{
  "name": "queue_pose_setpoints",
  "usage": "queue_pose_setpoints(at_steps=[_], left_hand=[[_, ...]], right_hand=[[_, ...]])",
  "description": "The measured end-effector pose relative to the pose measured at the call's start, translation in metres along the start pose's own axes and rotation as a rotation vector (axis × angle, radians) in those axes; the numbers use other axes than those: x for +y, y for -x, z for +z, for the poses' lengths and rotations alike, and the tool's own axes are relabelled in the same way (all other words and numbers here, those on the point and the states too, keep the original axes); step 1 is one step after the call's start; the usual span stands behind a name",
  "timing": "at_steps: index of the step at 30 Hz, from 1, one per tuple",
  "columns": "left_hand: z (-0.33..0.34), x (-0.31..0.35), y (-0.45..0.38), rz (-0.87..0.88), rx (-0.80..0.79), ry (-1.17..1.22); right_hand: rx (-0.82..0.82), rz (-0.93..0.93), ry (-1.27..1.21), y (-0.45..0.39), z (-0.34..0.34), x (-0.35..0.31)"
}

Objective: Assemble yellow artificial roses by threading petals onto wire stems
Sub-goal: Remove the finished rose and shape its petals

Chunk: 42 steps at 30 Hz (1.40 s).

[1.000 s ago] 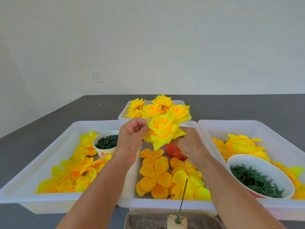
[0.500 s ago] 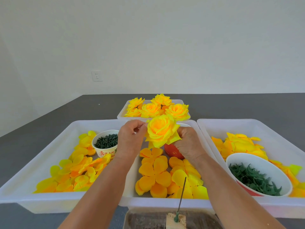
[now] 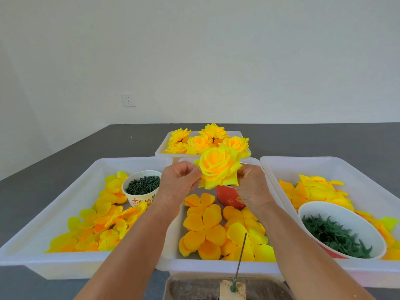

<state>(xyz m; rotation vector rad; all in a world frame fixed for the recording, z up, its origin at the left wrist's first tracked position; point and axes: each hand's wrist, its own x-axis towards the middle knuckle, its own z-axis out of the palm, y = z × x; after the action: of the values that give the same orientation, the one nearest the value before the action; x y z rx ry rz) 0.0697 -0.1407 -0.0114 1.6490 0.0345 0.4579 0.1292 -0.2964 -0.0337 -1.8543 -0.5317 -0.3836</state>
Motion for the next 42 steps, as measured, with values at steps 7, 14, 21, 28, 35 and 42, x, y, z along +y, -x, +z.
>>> queue_pose_setpoints(at_steps=[7, 14, 21, 28, 35, 42], left_hand=[[-0.002, 0.003, -0.002, -0.06, -0.044, 0.217], [-0.004, 0.004, 0.001, -0.157, -0.147, 0.205], [-0.003, 0.005, 0.001, -0.135, -0.164, 0.25], [-0.002, 0.004, 0.001, -0.095, -0.141, 0.189], [-0.002, 0.004, 0.001, -0.141, -0.11, 0.192], [-0.001, 0.004, 0.001, 0.022, 0.064, 0.103]], right_hand=[[0.004, -0.012, 0.028, 0.0, -0.002, 0.0], [0.022, 0.003, 0.037, 0.001, 0.0, 0.003], [0.019, 0.018, 0.054, 0.001, 0.0, 0.001], [0.029, -0.024, 0.055, 0.002, -0.001, -0.003], [0.031, -0.039, 0.086, 0.001, 0.0, -0.004], [-0.051, 0.003, -0.024, 0.005, 0.001, -0.007]])
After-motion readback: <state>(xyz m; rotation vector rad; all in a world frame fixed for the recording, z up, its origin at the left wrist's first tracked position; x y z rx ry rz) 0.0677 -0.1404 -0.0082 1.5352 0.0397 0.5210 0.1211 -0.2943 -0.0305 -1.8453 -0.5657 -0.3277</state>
